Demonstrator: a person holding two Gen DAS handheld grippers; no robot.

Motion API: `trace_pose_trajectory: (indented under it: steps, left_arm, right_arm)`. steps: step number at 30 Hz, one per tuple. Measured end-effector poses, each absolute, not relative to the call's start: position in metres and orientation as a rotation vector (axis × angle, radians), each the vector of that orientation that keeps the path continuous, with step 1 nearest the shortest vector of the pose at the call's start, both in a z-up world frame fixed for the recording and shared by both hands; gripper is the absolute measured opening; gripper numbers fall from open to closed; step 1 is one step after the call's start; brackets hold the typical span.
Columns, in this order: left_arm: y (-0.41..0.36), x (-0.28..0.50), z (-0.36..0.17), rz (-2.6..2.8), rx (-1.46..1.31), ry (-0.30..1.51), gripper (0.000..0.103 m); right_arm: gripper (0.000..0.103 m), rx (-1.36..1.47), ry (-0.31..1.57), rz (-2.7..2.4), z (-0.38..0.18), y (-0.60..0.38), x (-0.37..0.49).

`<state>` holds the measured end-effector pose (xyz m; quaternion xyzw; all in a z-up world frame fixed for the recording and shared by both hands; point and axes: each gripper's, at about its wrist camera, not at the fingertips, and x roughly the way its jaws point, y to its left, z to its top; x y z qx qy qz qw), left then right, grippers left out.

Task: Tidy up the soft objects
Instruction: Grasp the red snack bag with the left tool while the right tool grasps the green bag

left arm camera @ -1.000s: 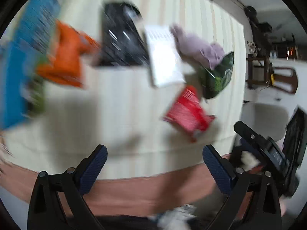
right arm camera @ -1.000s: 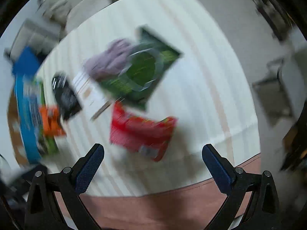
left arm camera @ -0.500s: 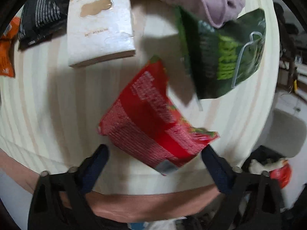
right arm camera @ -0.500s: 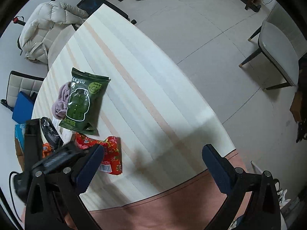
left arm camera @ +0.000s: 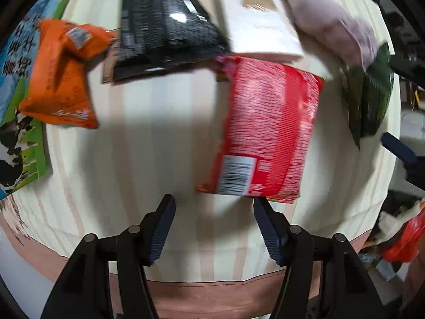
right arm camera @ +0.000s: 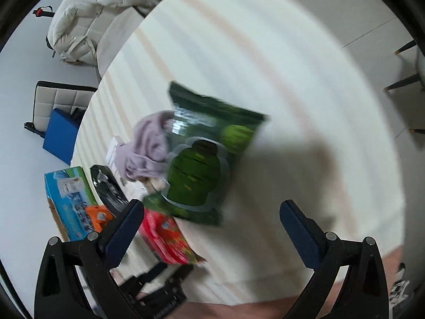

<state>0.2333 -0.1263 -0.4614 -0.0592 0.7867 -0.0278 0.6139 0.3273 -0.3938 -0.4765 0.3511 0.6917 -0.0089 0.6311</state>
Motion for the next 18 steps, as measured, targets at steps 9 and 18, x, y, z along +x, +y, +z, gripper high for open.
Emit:
trace_pose_trajectory:
  steps: [9,18]
  left_arm:
    - [-0.123,0.242,-0.421,-0.14,-0.143,1.748,0.059]
    - [-0.171,0.278,-0.451,-0.16,-0.052,1.766,0.067]
  right_arm:
    - [0.044,0.686,1.634,-0.08,-0.481,-0.383,0.327]
    - [0.042,0.248,1.748,-0.08,-0.474,-0.369,0.268]
